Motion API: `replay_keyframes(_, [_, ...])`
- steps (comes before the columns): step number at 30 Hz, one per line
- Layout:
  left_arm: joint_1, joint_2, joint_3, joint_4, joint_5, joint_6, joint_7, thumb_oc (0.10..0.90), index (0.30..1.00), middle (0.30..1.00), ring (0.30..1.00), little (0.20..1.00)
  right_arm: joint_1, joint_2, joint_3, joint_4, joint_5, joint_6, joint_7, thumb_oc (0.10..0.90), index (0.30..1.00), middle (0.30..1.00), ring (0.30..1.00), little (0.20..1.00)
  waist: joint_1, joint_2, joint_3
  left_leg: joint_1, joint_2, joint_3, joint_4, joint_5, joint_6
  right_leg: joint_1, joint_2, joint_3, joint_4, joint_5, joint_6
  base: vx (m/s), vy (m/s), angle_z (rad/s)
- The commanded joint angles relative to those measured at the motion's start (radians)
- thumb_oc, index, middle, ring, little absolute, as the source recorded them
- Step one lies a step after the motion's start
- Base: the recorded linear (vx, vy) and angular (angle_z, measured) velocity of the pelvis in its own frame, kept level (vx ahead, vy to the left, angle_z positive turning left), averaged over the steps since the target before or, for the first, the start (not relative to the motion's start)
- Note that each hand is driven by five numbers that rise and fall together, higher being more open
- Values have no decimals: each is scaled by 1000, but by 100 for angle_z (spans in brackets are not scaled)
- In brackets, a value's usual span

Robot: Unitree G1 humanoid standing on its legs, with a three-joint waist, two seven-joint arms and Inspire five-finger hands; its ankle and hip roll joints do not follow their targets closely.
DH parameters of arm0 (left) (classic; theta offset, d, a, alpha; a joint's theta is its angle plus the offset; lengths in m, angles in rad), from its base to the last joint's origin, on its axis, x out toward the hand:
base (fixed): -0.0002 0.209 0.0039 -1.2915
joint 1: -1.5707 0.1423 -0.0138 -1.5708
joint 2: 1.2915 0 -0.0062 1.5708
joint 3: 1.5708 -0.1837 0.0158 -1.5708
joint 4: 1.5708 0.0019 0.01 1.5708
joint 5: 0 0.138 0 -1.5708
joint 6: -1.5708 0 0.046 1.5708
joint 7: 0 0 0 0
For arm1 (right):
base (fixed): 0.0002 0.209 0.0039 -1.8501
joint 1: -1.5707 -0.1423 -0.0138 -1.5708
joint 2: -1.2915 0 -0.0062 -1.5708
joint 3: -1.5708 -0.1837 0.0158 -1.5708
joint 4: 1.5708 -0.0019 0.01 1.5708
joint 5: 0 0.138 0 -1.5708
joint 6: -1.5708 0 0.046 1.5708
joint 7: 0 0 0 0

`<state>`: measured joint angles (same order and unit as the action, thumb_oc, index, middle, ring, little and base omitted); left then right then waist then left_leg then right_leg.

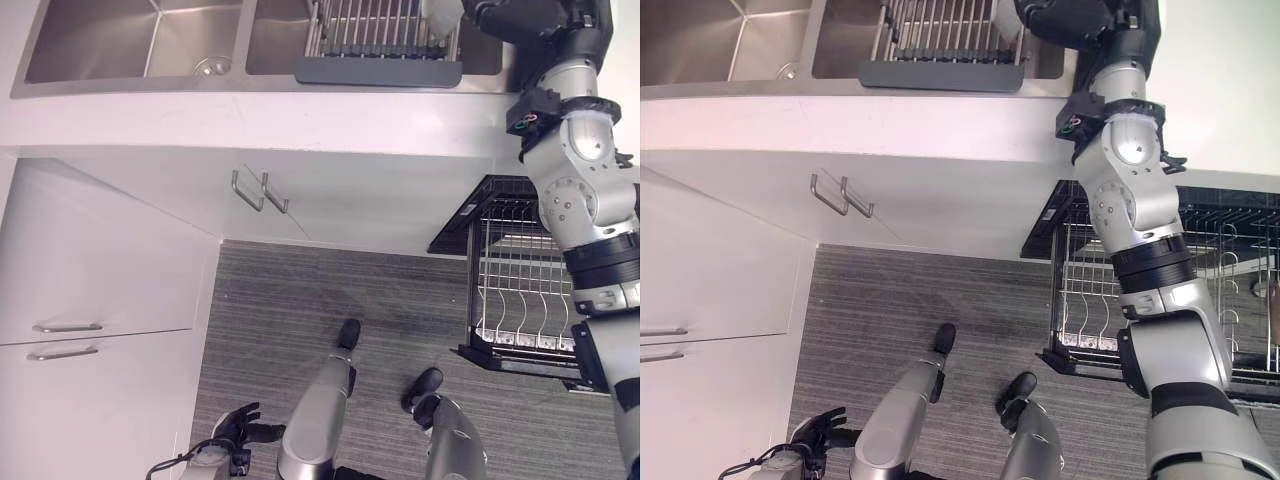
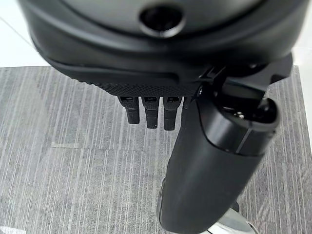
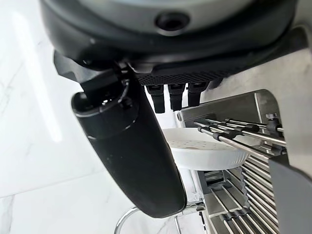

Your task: Place the dishes in the dishwasher.

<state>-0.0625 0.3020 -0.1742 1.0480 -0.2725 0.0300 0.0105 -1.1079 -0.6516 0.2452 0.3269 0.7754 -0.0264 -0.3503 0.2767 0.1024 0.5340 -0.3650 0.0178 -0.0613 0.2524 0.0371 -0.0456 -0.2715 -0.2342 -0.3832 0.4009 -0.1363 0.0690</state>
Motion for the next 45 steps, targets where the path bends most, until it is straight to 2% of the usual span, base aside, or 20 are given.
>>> replay_keyframes(1, [94, 88, -17, 7, -47, -2, 15, 800, 900, 900, 900, 900, -126, -66, -9, -122, -42, -77, 5, 800, 900, 900, 900, 900, -11, -25, -39, -5, -10, -4, 48, -79, 2, 68, -11, 80, -101, 53, 88, 24, -12, -6])
replay_keyframes(23, [118, 83, -1, 38, -7, 7, 11, 800, 900, 900, 900, 900, -114, -38, -14, -119, -52, -47, 30, 800, 900, 900, 900, 900, -1, -25, -95, 36, -5, -10, 48, -92, -6, 108, -10, 64, -101, 40, 82, 8, -7, 0])
replay_keyframes(29, [122, 83, -1, 38, 3, 16, 3, 800, 900, 900, 900, 900, -131, -50, -13, -45, -77, -28, -8, 800, 900, 900, 900, 900, 4, -22, -109, 44, -9, -14, 48, -95, -7, 119, -12, 62, -101, 37, 82, 20, 4, 1])
replay_keyframes(38, [127, 85, -16, 29, 2, 22, 5, 800, 900, 900, 900, 900, -183, -98, 2, 184, -23, -77, 26, 800, 900, 900, 900, 900, 20, -13, -116, 46, -14, -17, 48, -96, -7, 127, -22, 56, -101, 38, 85, 3, 7, 1])
replay_keyframes(45, [132, 90, -19, 16, -1, 32, 11, 800, 900, 900, 900, 900, -211, -116, 14, 225, -17, -88, 39, 800, 900, 900, 900, 900, 30, -11, -120, 48, -23, -23, 48, -96, -5, 133, -29, 48, -101, 39, 87, 0, 0, 0])
